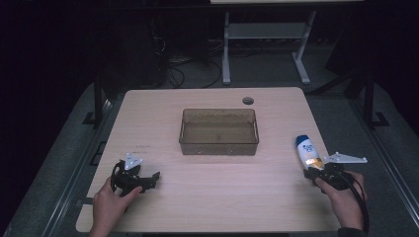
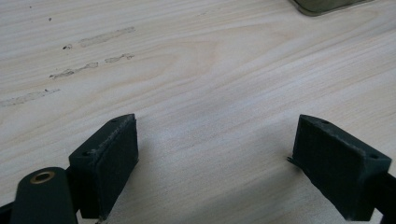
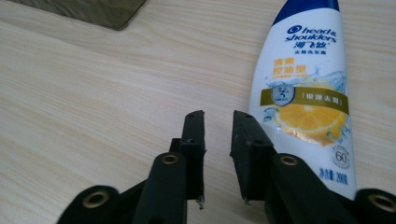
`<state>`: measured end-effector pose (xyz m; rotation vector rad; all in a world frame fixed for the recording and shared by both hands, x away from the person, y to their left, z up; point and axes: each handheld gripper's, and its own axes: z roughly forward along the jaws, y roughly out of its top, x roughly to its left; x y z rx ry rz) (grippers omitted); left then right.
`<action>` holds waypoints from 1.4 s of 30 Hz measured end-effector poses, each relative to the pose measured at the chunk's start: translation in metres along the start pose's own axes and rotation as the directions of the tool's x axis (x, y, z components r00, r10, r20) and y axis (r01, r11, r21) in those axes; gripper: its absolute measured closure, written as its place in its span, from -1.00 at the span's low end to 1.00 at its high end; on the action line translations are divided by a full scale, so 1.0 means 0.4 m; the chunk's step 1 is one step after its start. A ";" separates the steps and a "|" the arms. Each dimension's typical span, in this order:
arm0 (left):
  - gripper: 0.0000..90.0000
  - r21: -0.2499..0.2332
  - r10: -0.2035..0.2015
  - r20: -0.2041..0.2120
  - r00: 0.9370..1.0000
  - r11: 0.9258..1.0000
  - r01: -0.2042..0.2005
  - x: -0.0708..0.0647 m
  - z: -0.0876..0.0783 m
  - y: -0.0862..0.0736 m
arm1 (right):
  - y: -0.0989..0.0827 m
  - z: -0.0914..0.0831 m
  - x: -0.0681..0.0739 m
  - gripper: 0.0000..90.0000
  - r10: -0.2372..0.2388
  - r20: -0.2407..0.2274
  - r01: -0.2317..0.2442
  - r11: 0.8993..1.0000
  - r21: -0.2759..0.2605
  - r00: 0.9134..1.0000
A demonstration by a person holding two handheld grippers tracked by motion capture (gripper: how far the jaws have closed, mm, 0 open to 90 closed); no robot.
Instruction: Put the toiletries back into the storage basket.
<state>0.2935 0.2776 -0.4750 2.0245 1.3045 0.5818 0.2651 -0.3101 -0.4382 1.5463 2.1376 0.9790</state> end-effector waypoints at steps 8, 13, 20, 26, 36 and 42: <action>-0.71 0.003 0.003 0.000 1.000 1.000 -0.003 0.000 0.000 0.000 | 0.027 0.009 -0.001 0.26 0.001 0.021 -0.001 1.000 -0.001 1.000; -0.71 -0.001 -0.001 0.001 1.000 1.000 0.001 0.000 0.000 0.000 | 0.056 0.016 -0.006 0.09 0.002 0.049 -0.002 1.000 0.002 0.999; -0.71 0.001 -0.001 0.000 1.000 1.000 0.001 0.000 0.000 0.000 | 0.102 0.034 -0.019 -0.09 0.006 0.070 -0.006 1.000 0.004 0.998; -0.71 0.001 -0.001 0.001 1.000 1.000 0.001 0.000 0.000 0.000 | 0.140 0.047 -0.035 -0.16 0.007 0.094 -0.008 1.000 0.011 0.996; -0.71 0.005 -0.001 0.001 1.000 1.000 0.001 0.000 -0.001 0.001 | 0.188 0.073 -0.070 -0.21 0.017 0.104 -0.022 0.999 0.048 0.994; -0.71 0.005 -0.001 0.001 1.000 1.000 0.001 0.000 -0.001 0.001 | 0.211 0.107 -0.091 -0.31 0.024 0.133 -0.038 0.994 0.105 0.991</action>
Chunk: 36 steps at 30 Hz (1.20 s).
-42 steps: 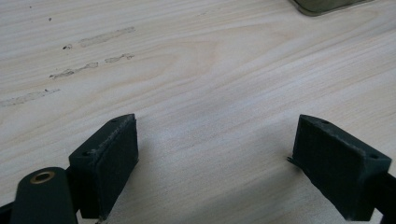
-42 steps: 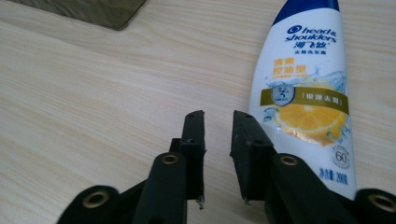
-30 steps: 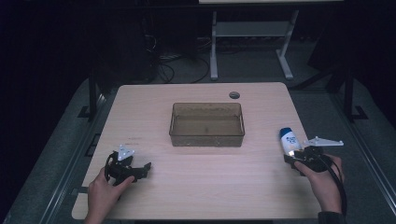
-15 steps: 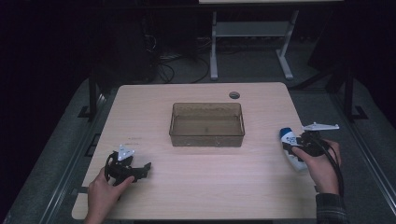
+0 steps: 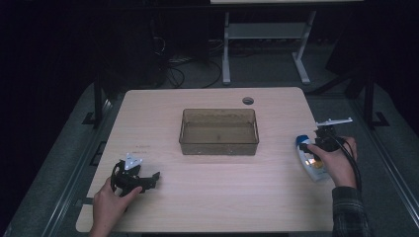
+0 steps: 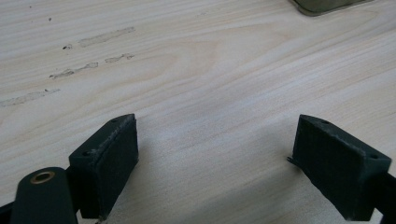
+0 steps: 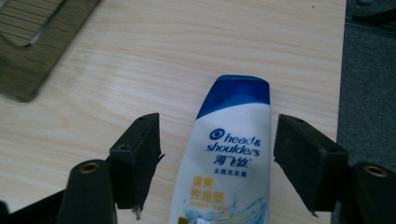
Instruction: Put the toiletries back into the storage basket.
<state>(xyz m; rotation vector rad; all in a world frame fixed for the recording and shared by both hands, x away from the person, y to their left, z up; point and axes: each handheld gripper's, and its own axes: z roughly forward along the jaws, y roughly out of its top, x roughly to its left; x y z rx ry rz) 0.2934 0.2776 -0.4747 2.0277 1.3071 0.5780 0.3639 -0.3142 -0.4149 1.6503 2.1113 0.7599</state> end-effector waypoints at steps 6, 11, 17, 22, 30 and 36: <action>-0.71 0.000 0.000 0.000 1.000 1.000 0.000 0.000 0.000 0.000 | 0.020 0.035 -0.012 -0.38 0.010 0.012 -0.011 0.999 0.049 1.000; -0.71 0.000 0.000 0.000 1.000 1.000 0.000 0.000 0.000 0.000 | 0.034 0.059 -0.013 -0.43 0.006 0.026 -0.008 0.995 0.099 1.000; -0.71 0.000 0.000 0.000 1.000 1.000 0.000 0.000 0.000 0.000 | 0.050 0.085 -0.010 -0.47 0.008 0.035 -0.013 0.988 0.155 0.999; -0.71 -0.002 0.000 0.001 1.000 1.000 0.000 0.000 0.000 0.000 | 0.054 0.101 -0.012 -0.49 0.018 0.048 -0.026 0.982 0.186 0.999; -0.71 -0.003 -0.002 0.001 1.000 1.000 0.002 0.000 0.000 0.000 | 0.048 0.127 -0.013 -0.50 0.017 0.064 -0.032 0.971 0.239 0.998; -0.71 -0.001 -0.001 0.001 1.000 1.000 0.001 0.000 0.000 0.000 | 0.045 0.137 -0.008 -0.45 0.010 0.069 -0.028 0.965 0.260 0.998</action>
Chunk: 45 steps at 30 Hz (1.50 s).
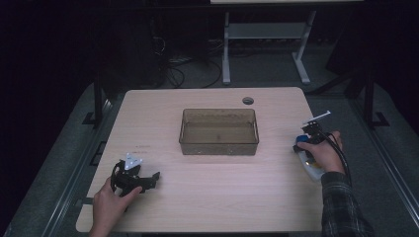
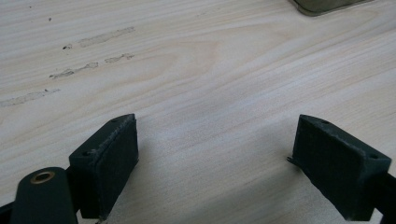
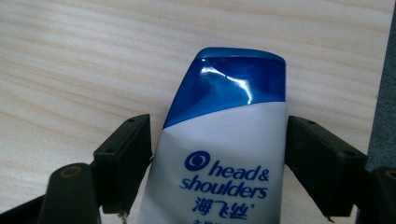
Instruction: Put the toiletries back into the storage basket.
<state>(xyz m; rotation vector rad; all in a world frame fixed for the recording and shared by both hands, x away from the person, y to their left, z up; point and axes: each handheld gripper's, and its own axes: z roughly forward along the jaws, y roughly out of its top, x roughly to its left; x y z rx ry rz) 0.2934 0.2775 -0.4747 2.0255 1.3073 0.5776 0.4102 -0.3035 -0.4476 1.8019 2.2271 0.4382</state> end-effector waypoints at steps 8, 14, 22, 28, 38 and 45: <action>-0.71 0.001 0.002 0.000 1.000 1.000 -0.002 0.000 0.000 0.000 | 0.000 0.000 0.001 -0.31 0.008 -0.004 -0.008 1.000 0.009 1.000; -0.71 0.000 0.000 0.000 1.000 1.000 0.000 0.000 0.000 0.000 | 0.002 -0.003 0.000 -0.25 0.022 0.003 -0.022 1.000 0.017 1.000; -0.71 0.000 0.000 0.000 1.000 1.000 0.000 0.000 0.000 0.000 | -0.001 -0.029 0.002 -0.23 0.018 -0.023 -0.019 1.000 -0.016 1.000; -0.71 0.001 0.001 -0.001 1.000 1.000 -0.001 0.000 0.000 0.000 | -0.013 -0.054 0.001 -0.22 0.022 -0.060 -0.027 0.997 -0.074 0.998; -0.71 0.000 0.001 -0.001 1.000 1.000 -0.001 0.000 0.000 0.000 | -0.039 -0.093 0.001 -0.22 0.029 -0.100 -0.045 0.986 -0.163 0.995; -0.71 -0.001 0.000 -0.001 1.000 1.000 0.000 0.000 0.000 0.000 | -0.056 -0.123 0.003 -0.21 0.038 -0.131 -0.066 0.974 -0.217 0.991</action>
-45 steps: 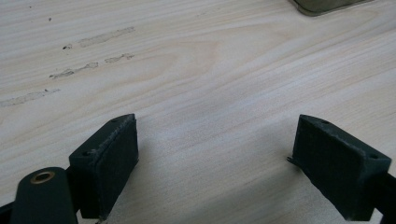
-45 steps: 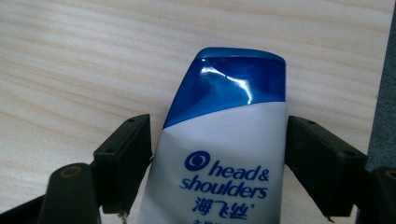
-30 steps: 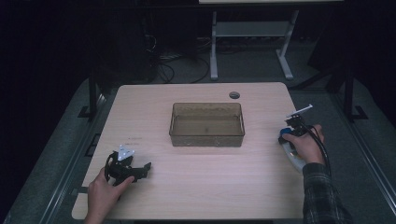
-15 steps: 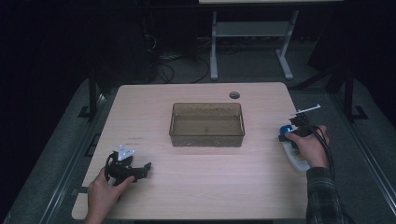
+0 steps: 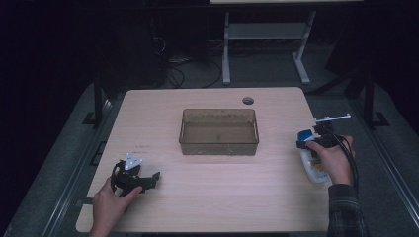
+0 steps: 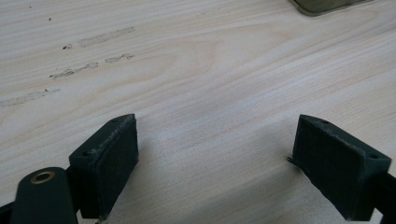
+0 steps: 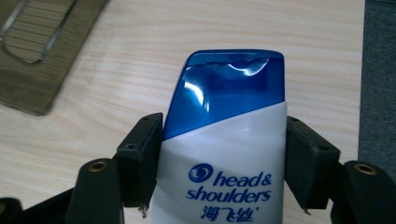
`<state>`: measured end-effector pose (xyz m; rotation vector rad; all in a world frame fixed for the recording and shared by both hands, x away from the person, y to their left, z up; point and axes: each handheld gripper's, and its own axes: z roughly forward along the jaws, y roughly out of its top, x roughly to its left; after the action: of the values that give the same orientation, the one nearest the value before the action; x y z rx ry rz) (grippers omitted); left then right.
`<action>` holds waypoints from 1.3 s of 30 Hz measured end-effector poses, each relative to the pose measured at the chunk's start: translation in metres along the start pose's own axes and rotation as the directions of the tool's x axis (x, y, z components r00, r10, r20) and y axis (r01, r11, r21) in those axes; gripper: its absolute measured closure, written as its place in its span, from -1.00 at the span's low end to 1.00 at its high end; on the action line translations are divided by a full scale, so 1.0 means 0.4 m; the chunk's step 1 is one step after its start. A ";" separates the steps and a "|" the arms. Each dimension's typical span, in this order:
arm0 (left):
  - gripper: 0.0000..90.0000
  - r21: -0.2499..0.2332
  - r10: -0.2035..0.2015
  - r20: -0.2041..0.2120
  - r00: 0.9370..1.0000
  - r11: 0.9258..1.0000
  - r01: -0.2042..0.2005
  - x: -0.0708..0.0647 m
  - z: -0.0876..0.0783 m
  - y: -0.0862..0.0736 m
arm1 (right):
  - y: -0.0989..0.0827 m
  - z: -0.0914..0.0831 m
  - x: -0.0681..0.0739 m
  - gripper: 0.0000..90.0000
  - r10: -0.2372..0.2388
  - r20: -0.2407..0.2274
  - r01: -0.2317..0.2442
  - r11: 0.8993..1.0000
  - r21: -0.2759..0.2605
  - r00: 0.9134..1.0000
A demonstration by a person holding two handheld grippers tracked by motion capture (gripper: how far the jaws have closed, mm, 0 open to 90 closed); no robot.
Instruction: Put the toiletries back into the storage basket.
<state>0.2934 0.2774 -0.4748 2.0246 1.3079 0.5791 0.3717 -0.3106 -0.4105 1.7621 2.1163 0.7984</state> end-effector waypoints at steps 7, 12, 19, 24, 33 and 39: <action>-0.71 0.000 0.000 0.000 1.000 1.000 0.000 0.000 0.000 0.000 | -0.012 -0.029 0.003 -0.21 0.012 -0.020 -0.013 0.998 -0.061 1.000; -0.71 0.000 0.000 0.000 1.000 1.000 0.000 0.000 0.000 0.000 | -0.016 -0.048 0.011 -0.21 0.014 -0.025 -0.017 0.995 -0.100 1.000; -0.71 -0.004 -0.001 0.000 1.000 1.000 0.001 0.000 0.001 0.000 | -0.024 -0.079 0.026 -0.21 0.012 -0.043 -0.020 0.986 -0.168 0.999; -0.71 -0.003 0.001 0.001 1.000 1.000 -0.001 0.000 0.001 0.000 | -0.034 -0.090 0.034 -0.21 0.009 -0.059 -0.021 0.979 -0.204 0.998; -0.71 -0.007 -0.002 0.000 1.000 1.000 0.002 0.000 0.001 -0.001 | -0.058 -0.105 0.050 -0.21 -0.005 -0.078 -0.019 0.954 -0.299 0.997; -0.71 -0.007 -0.002 0.000 1.000 1.000 0.002 0.000 0.001 -0.001 | -0.070 -0.112 0.060 -0.20 -0.023 -0.100 -0.012 0.942 -0.336 0.995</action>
<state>0.2935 0.2772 -0.4753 2.0173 1.3064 0.5814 0.3198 -0.3012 -0.3869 1.5619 1.9022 1.1926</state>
